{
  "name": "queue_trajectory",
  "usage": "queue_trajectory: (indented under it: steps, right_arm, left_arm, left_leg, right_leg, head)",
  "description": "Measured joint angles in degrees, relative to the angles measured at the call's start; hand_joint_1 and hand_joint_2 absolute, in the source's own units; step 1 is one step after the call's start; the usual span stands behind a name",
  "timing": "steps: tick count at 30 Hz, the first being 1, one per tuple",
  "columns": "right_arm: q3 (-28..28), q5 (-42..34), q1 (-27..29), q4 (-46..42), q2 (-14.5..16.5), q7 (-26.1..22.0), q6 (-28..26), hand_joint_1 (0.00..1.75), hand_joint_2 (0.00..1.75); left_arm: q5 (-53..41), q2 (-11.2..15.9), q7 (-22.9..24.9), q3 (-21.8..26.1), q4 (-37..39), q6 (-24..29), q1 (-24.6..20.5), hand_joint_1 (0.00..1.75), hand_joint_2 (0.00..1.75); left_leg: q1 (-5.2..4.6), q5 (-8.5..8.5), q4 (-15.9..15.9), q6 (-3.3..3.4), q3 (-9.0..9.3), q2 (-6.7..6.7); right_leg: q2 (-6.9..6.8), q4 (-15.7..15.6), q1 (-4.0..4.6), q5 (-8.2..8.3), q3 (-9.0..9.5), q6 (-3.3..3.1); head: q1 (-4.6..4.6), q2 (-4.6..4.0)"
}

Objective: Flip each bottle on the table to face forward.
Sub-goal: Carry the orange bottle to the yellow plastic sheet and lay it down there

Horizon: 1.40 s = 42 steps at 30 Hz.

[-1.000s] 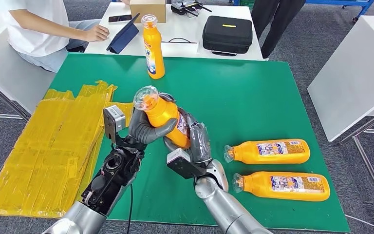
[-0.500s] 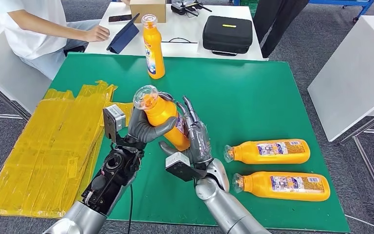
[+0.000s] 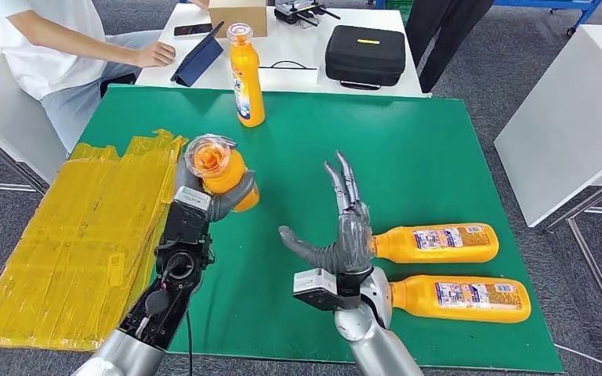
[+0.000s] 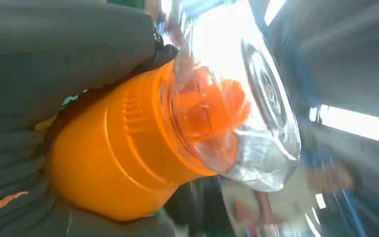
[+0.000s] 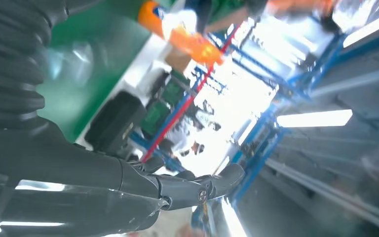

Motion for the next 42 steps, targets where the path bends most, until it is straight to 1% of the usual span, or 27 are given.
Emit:
queue_trajectory:
  steps: [2,3,4,5,6,7,8,9,10,11,14,16,17,18,20,22,24,26,28,30,35,39,42]
  right_arm:
    - [-1.29,1.45,1.70,-3.50,-0.01,0.00,0.00,0.00,1.75]
    - [-1.88,2.32,2.51,-5.22,-0.01,0.02,0.00,0.00,1.75]
    - [-2.39,3.36,3.26,-6.90,-0.01,0.26,-0.01,0.00,1.75]
    - [-2.81,4.51,3.98,-8.55,-0.03,0.85,-0.01,0.00,1.75]
    - [-3.09,5.71,4.66,-10.19,-0.18,2.12,-0.02,0.00,1.75]
    - [-3.25,6.94,5.24,-11.80,-0.51,4.07,-0.02,0.00,1.75]
    - [-3.32,8.06,5.71,-13.33,-1.04,6.46,-0.02,0.00,1.75]
    - [-3.35,9.04,6.10,-14.74,-1.75,8.99,-0.02,0.00,1.75]
    - [-3.40,9.76,6.43,-15.96,-2.54,11.03,-0.02,0.00,1.75]
    - [-3.45,10.29,6.73,-17.00,-3.27,12.45,-0.02,0.00,1.75]
    - [-3.52,11.96,7.29,-19.40,-5.20,15.72,0.85,0.00,1.75]
    - [-3.52,13.82,7.36,-20.68,-6.68,19.25,2.69,0.00,1.75]
    - [-3.54,14.58,7.43,-21.26,-7.43,20.74,3.57,0.00,1.75]
    - [-3.55,15.10,7.53,-21.81,-8.15,21.76,4.24,0.00,1.75]
    - [-3.56,15.51,7.75,-22.71,-9.27,22.57,4.90,0.00,1.75]
    - [-3.58,15.81,7.89,-23.41,-10.16,23.41,5.90,0.00,1.75]
    - [-3.75,16.26,7.98,-23.98,-11.19,25.37,8.55,0.00,1.75]
    - [-4.38,16.35,8.11,-24.47,-12.52,27.66,12.75,0.00,1.75]
    - [-5.62,15.93,8.41,-24.85,-13.90,28.98,17.16,0.00,1.75]
    - [-7.08,15.48,8.78,-25.01,-14.96,29.38,20.24,0.00,1.75]
    - [-11.16,14.19,9.02,-25.02,-16.76,29.93,24.10,0.00,1.75]
    - [-13.59,13.75,9.03,-24.94,-17.25,29.29,25.19,0.00,1.75]
    - [-14.28,14.08,9.00,-24.76,-17.26,29.14,25.52,0.00,1.75]
  left_arm:
    - [-12.90,0.26,1.33,0.98,-1.17,9.31,0.23,1.75,1.75]
    - [-21.59,0.25,2.22,2.10,-1.96,12.24,0.37,1.75,1.75]
    - [-31.70,-0.01,3.30,3.83,-3.01,13.85,0.57,1.75,1.75]
    - [-41.94,-0.27,4.78,5.88,-4.13,14.30,0.78,1.75,1.75]
    - [-51.67,-0.29,7.64,7.83,-5.12,14.38,0.90,1.75,1.75]
    - [-59.48,0.39,12.24,9.09,-5.79,14.41,0.83,1.75,1.75]
    - [-64.62,1.87,18.28,9.27,-6.07,14.43,0.53,1.75,1.75]
    - [-67.52,3.81,25.09,8.50,-6.06,14.44,0.04,1.75,1.75]
    - [-68.54,6.14,31.52,7.07,-5.79,14.45,-0.58,1.75,1.75]
    - [-68.71,8.28,36.35,5.55,-5.45,14.45,-1.24,1.75,1.75]
    - [-68.81,13.60,45.19,-0.09,-2.94,14.05,-4.08,1.75,1.75]
    - [-68.87,16.79,51.50,-7.01,0.98,13.28,-7.24,1.75,1.75]
    - [-68.87,18.10,53.65,-10.51,3.15,13.01,-8.74,1.75,1.75]
    - [-68.87,19.22,54.79,-13.57,5.16,12.90,-9.91,1.75,1.75]
    - [-68.88,20.69,55.22,-17.73,8.26,12.93,-11.40,1.75,1.75]
    - [-68.88,21.54,54.92,-20.74,10.82,12.79,-12.59,1.75,1.75]
    - [-68.88,21.94,53.13,-22.47,13.88,12.30,-13.79,1.75,1.75]
    - [-68.88,21.94,50.28,-23.07,18.12,12.08,-14.85,1.75,1.75]
    - [-68.85,21.75,47.71,-23.21,23.31,12.66,-15.69,1.75,1.75]
    - [-68.80,21.46,45.97,-23.06,27.90,13.43,-16.11,1.75,1.75]
    - [-68.56,19.89,42.35,-20.33,37.18,12.95,-16.29,1.75,1.75]
    - [-68.64,18.74,42.11,-17.31,41.81,12.21,-15.89,1.75,1.75]
    - [-68.77,18.19,43.77,-15.98,43.97,11.22,-15.77,1.75,1.75]
  left_leg:
    - [0.00,0.00,0.00,0.00,0.00,0.00]
    - [0.00,0.00,0.00,0.00,-0.01,-0.01]
    - [0.00,0.01,0.00,0.00,-0.01,-0.03]
    - [0.01,0.00,0.00,0.00,-0.01,-0.03]
    - [0.00,-0.01,0.00,-0.01,-0.01,-0.01]
    - [0.00,-0.03,-0.01,-0.03,0.00,0.04]
    - [0.00,-0.05,-0.01,-0.05,0.01,0.14]
    - [0.00,-0.06,-0.01,-0.07,0.02,0.23]
    - [0.01,-0.06,-0.01,-0.09,0.02,0.30]
    - [0.02,-0.03,-0.01,-0.10,0.02,0.34]
    - [0.13,0.13,0.00,-0.17,-0.01,0.17]
    - [0.15,0.16,-0.01,-0.18,-0.04,0.05]
    - [0.14,0.16,-0.01,-0.19,-0.05,0.05]
    - [0.13,0.15,-0.01,-0.19,-0.06,0.08]
    - [0.09,0.15,0.00,-0.19,-0.06,0.20]
    - [0.07,0.15,0.01,-0.19,-0.07,0.26]
    - [0.07,0.15,0.01,-0.19,-0.07,0.25]
    - [0.07,0.15,0.01,-0.19,-0.07,0.24]
    - [0.07,0.15,0.00,-0.19,-0.07,0.26]
    - [0.07,0.15,0.01,-0.19,-0.07,0.28]
    - [0.07,0.15,0.00,-0.19,-0.10,0.25]
    - [0.07,0.15,0.01,-0.19,-0.13,0.26]
    - [0.08,0.15,0.00,-0.19,-0.14,0.22]
  right_leg:
    - [0.00,0.00,0.00,0.00,0.00,0.00]
    - [-0.01,0.00,0.00,-0.01,0.00,0.00]
    - [-0.02,0.00,0.00,-0.02,0.01,-0.01]
    - [-0.03,0.00,0.00,-0.03,0.01,-0.01]
    - [-0.01,0.00,0.00,-0.03,0.00,-0.02]
    - [0.02,0.00,0.00,-0.02,-0.02,-0.02]
    - [0.09,0.00,0.00,0.01,-0.07,-0.04]
    - [0.16,0.00,0.01,0.05,-0.12,-0.08]
    - [0.22,0.00,0.02,0.08,-0.17,-0.12]
    - [0.26,0.00,0.04,0.11,-0.20,-0.17]
    - [0.11,0.00,0.13,0.09,-0.38,-0.23]
    - [0.02,0.00,0.14,0.10,-0.32,-0.23]
    - [0.03,0.01,0.14,0.12,-0.23,-0.22]
    - [0.06,0.01,0.13,0.16,-0.14,-0.21]
    - [0.11,0.01,0.11,0.21,-0.18,-0.22]
    - [0.13,0.01,0.09,0.22,-0.20,-0.22]
    - [0.12,0.01,0.09,0.21,-0.20,-0.21]
    - [0.12,0.01,0.10,0.19,-0.19,-0.21]
    - [0.13,0.01,0.10,0.19,-0.21,-0.21]
    - [0.15,0.01,0.10,0.20,-0.22,-0.20]
    - [0.14,0.01,0.10,0.19,-0.21,-0.21]
    - [0.15,0.01,0.10,0.19,-0.23,-0.20]
    - [0.14,0.01,0.11,0.19,-0.22,-0.21]
  head:
    - [-0.02,0.00]
    - [-0.01,0.00]
    - [-0.02,0.00]
    - [-0.01,0.00]
    - [0.01,0.00]
    - [0.01,0.00]
    - [0.01,0.00]
    - [-0.01,0.00]
    - [-0.03,0.00]
    - [-0.04,0.00]
    - [-0.01,0.00]
    - [0.00,0.00]
    - [0.00,0.00]
    - [-0.01,0.00]
    - [0.00,0.00]
    - [0.00,0.00]
    - [-0.01,0.00]
    - [0.00,0.00]
    - [0.00,0.00]
    - [-0.01,0.00]
    - [-0.01,0.00]
    - [-0.01,0.00]
    - [-0.01,0.00]
